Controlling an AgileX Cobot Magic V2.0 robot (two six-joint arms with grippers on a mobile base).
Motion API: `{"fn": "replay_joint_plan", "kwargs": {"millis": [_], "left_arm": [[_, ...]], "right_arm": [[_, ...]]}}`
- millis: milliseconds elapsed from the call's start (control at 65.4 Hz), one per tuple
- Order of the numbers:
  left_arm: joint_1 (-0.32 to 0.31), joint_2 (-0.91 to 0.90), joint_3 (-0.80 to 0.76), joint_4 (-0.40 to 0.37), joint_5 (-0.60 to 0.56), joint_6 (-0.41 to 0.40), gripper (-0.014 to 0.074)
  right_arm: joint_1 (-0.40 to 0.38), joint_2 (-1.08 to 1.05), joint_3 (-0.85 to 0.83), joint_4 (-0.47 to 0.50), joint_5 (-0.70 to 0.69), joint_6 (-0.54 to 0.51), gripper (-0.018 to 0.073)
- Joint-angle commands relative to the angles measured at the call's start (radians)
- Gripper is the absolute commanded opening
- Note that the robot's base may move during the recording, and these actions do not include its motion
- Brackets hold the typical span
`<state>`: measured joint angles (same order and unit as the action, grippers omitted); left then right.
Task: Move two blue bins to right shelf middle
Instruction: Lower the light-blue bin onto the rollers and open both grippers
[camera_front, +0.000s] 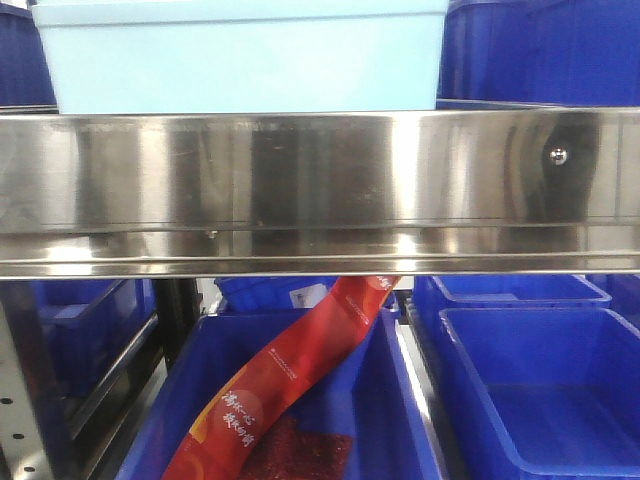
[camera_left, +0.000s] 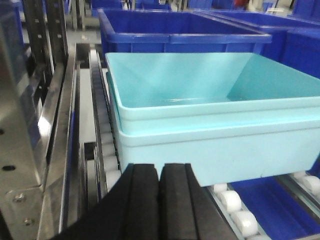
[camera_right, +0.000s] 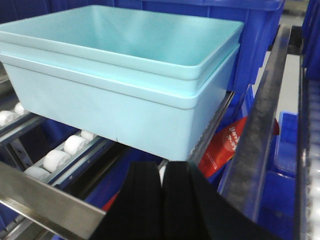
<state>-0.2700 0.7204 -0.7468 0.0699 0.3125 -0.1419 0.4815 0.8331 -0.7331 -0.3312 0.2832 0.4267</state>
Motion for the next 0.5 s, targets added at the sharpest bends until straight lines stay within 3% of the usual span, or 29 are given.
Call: {"fn": "replay_joint_plan", "kwargs": {"millis": [0,229,490], "left_arm": [[-0.004,-0.083,0.031,-0.003,-0.029,0.009,-0.0111],[-0.004,-0.215,0.036,-0.003,-0.047,0.009,-0.0111],[-0.004,-0.234,0.036,-0.003,-0.047,0.009,-0.0111]], "right_arm": [[0.001,-0.072,0.014,-0.015,-0.03,-0.007,-0.0165],[0.001,-0.195,0.014,-0.013,-0.052,-0.007,-0.0165],[0.001,-0.217,0.014,-0.013,-0.063,-0.007,-0.0165]]}}
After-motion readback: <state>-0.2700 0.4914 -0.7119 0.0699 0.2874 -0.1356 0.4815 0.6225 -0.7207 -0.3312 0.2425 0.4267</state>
